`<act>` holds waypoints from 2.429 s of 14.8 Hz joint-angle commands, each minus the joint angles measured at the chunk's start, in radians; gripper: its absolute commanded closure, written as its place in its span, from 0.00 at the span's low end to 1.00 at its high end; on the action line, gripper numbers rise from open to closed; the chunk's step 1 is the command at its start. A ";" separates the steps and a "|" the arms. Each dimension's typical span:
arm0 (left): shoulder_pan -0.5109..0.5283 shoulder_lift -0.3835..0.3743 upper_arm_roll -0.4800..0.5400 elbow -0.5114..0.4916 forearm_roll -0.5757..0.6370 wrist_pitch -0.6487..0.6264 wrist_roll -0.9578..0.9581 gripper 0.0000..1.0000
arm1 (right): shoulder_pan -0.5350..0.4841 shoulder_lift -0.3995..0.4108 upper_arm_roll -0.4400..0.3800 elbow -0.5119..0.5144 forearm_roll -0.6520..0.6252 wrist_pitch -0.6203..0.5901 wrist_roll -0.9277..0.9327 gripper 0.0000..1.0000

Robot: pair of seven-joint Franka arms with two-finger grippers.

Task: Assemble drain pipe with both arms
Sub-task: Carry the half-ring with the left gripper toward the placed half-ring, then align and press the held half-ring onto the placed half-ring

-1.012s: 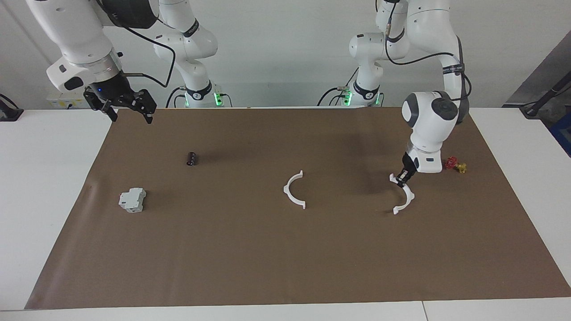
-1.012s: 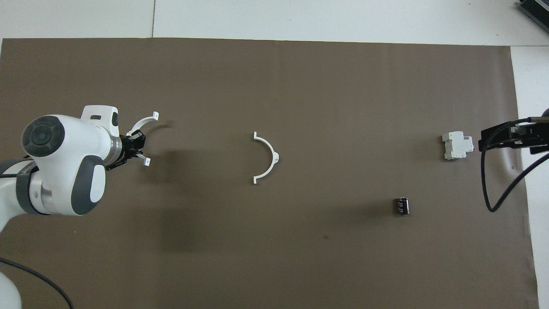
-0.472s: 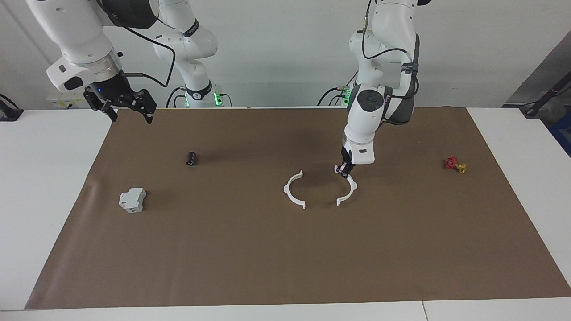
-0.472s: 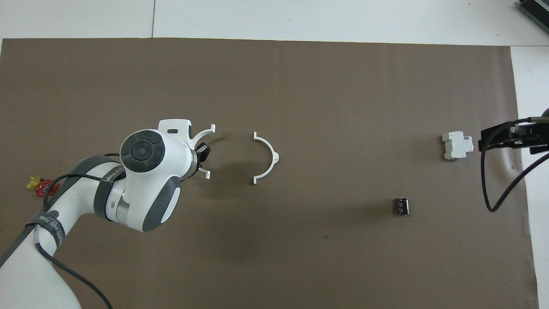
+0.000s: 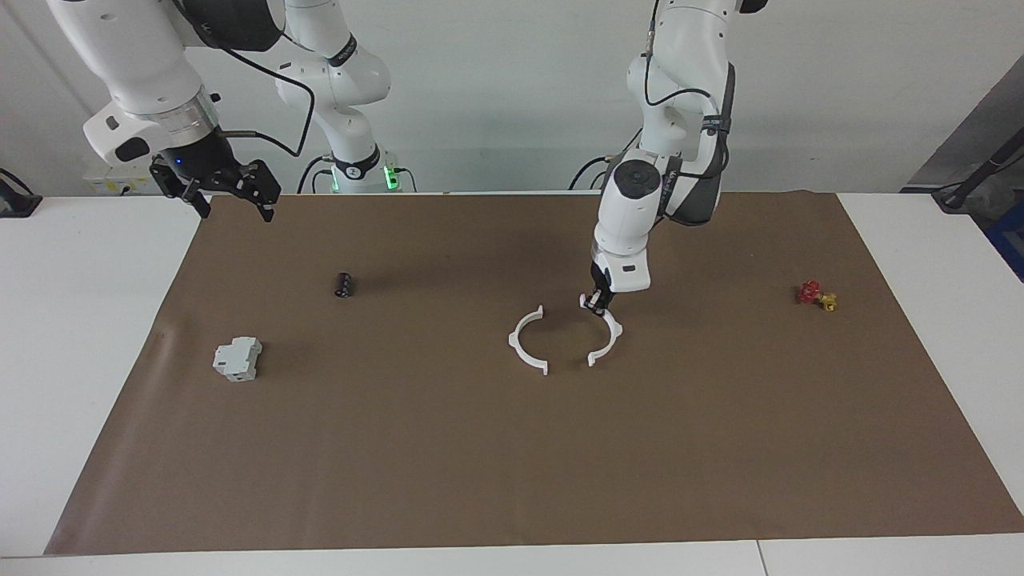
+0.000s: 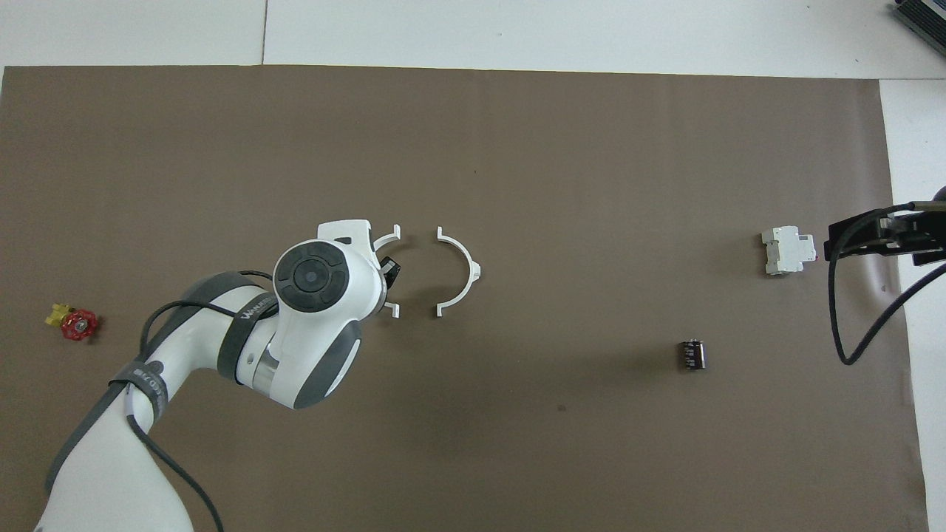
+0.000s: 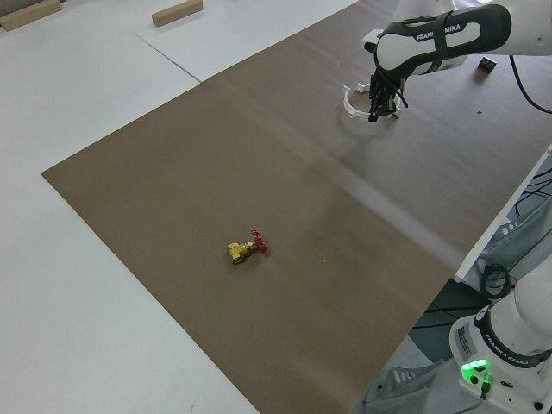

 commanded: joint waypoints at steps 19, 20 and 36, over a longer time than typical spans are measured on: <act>-0.082 0.113 0.019 0.105 0.129 -0.013 -0.190 1.00 | -0.004 -0.016 0.000 -0.020 -0.007 0.011 -0.021 0.00; -0.090 0.113 0.019 0.105 0.144 -0.018 -0.199 1.00 | -0.004 -0.016 0.000 -0.020 -0.007 0.011 -0.021 0.00; -0.099 0.116 0.017 0.106 0.181 0.014 -0.239 1.00 | -0.004 -0.016 0.000 -0.020 -0.007 0.011 -0.021 0.00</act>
